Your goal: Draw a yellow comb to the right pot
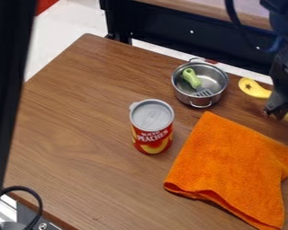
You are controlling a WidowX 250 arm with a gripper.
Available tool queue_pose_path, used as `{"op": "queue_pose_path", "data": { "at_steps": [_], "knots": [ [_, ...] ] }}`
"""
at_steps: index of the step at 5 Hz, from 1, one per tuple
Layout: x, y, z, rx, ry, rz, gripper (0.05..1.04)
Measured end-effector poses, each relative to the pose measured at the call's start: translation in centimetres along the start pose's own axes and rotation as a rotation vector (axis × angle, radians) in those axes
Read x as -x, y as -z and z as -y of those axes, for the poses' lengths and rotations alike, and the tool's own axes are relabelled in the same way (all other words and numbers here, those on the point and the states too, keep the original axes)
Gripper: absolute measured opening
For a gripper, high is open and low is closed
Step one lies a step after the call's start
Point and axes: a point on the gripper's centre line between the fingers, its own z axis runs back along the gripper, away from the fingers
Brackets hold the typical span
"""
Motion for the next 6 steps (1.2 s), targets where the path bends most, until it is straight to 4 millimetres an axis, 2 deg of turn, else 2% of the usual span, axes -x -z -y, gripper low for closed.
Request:
{"op": "queue_pose_path", "data": {
  "at_steps": [2, 3, 4, 5, 6],
  "knots": [
    [1.4, 2.3, -0.8, -0.020, 0.052, -0.082, 0.594],
    [0.8, 2.4, -1.5, -0.071, -0.002, -0.106, 0.667],
    [0.1, 1.9, -1.0, -0.102, -0.032, -0.113, 0.941],
    [-0.7, 2.0, -1.1, -0.104, -0.061, -0.083, 1.000],
    [-1.3, 2.0, -1.0, -0.097, -0.070, -0.044, 1.000]
  ]
}}
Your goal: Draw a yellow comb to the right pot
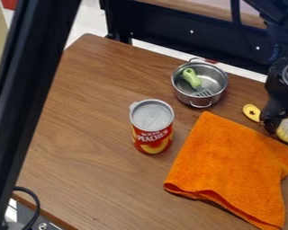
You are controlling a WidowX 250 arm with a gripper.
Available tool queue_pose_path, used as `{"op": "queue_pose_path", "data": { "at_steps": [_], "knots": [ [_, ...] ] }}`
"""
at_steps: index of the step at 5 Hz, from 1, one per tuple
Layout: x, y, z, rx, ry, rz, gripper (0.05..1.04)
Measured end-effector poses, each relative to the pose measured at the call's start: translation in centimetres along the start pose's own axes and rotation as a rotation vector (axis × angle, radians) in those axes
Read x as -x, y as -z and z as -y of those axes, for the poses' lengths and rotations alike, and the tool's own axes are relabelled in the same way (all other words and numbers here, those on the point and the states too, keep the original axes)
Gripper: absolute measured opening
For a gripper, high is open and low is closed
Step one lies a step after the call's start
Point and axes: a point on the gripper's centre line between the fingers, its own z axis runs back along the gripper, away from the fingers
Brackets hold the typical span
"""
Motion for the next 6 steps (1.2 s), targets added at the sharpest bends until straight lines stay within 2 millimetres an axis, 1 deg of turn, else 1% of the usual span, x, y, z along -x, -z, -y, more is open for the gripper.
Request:
{"op": "queue_pose_path", "data": {
  "at_steps": [1, 2, 3, 4, 5, 6],
  "knots": [
    [-0.5, -1.9, 0.4, 0.044, -0.014, 0.006, 1.000],
    [-1.5, -4.7, 0.0, 0.070, -0.019, -0.020, 1.000],
    [-2.0, -6.3, -2.8, 0.019, 0.037, -0.066, 1.000],
    [-3.5, -7.9, -7.2, -0.049, 0.084, -0.056, 1.000],
    [-5.6, -8.6, -11.4, -0.082, 0.127, -0.072, 1.000],
    [-8.1, -9.4, -14.8, -0.099, 0.135, -0.070, 1.000]
  ]
}}
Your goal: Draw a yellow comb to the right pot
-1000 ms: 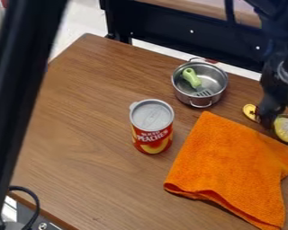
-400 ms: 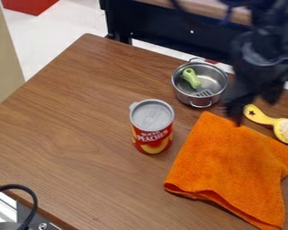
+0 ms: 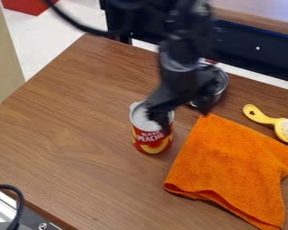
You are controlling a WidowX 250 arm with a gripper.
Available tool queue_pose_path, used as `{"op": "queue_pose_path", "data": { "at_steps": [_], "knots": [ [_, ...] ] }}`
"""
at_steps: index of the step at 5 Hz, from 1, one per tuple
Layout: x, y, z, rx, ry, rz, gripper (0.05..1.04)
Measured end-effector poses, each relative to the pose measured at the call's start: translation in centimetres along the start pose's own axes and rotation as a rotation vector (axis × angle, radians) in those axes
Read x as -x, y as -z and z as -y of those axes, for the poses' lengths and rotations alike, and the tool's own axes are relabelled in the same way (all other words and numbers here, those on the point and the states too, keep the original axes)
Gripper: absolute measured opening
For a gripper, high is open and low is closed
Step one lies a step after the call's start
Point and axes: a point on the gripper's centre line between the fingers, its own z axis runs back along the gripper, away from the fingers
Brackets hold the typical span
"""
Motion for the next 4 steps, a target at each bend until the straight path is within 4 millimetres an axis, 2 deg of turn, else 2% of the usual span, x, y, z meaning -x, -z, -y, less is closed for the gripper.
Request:
{"op": "queue_pose_path", "data": {
  "at_steps": [1, 2, 3, 4],
  "knots": [
    [-1.6, 0.2, -2.9, -0.066, 0.027, 0.016, 1.000],
    [-3.5, -0.2, -4.3, -0.069, 0.142, 0.026, 1.000],
    [-6.2, -0.7, -4.8, -0.045, 0.131, 0.077, 1.000],
    [-9.4, -1.0, -3.5, -0.044, 0.110, 0.156, 1.000]
  ]
}}
